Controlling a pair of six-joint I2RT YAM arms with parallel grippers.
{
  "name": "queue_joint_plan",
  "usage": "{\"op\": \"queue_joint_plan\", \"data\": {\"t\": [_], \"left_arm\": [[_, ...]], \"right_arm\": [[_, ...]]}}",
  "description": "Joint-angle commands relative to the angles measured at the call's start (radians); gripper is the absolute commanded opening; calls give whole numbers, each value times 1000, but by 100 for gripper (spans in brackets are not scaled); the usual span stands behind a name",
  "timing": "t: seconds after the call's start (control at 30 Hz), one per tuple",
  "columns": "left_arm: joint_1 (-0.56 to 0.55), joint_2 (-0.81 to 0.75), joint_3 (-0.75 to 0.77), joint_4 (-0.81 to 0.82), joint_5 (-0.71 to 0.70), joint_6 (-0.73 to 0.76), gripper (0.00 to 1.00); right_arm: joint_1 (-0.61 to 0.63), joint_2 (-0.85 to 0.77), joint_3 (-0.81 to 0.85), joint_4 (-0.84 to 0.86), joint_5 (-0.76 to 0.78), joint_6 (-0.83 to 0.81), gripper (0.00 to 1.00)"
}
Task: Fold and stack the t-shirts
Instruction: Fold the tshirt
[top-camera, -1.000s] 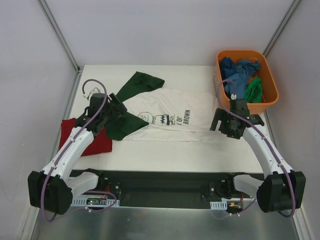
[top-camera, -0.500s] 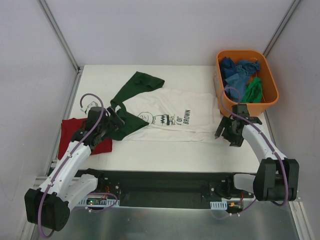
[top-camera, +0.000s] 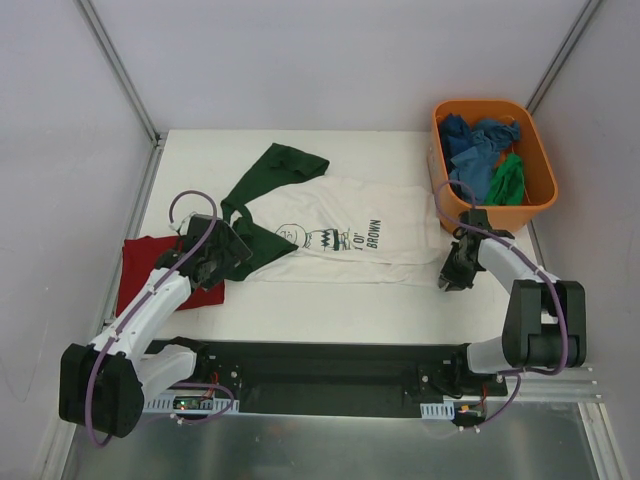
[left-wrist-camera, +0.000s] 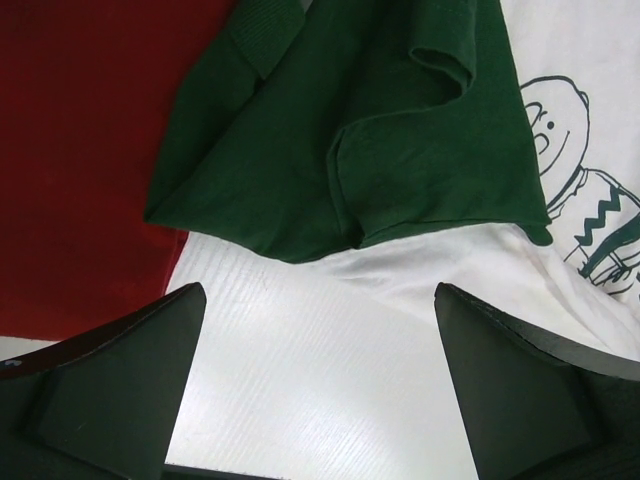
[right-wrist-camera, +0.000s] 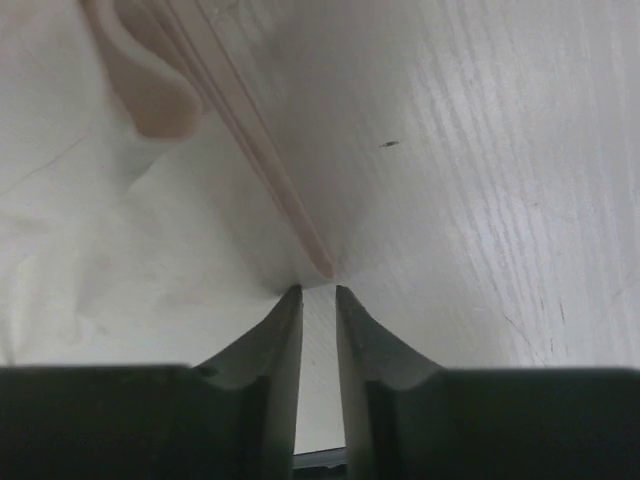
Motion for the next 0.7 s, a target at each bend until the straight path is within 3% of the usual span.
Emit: {"op": "queue_joint_plan", "data": {"t": [0.0,0.13,0.33,0.43,0.47,0.5,0.57,0.67], "left_arm": [[15,1,11,-7,-21,-14,99],[17,-7,17,-11,-11,-13,99],[18,-27,11,-22,17,-8,99],[17,-33,-4,-28,21,-13,99],[18,-38,-7,-31,21,-14,99],[18,-39,-9,-34,20,-14,99],[18,-38,-7,-34,17,-13,99],[18,-36,-1,-34,11,-11,99]], "right_arm": [[-41,19,-13,-30,71,12,12],[-97,5,-15,-67,120,-1,2],[-206,-53,-7,-106,168,-56,1],[-209,-98,-25,-52,-8,-103,15],[-209,-114,-32,-3,-177,-113,23],[-207,-118,-33,16,-246,-122,27],[-206,-107,-26,28,-339,-130,32],[-200,-84,-16,33,-346,-139,38]]}}
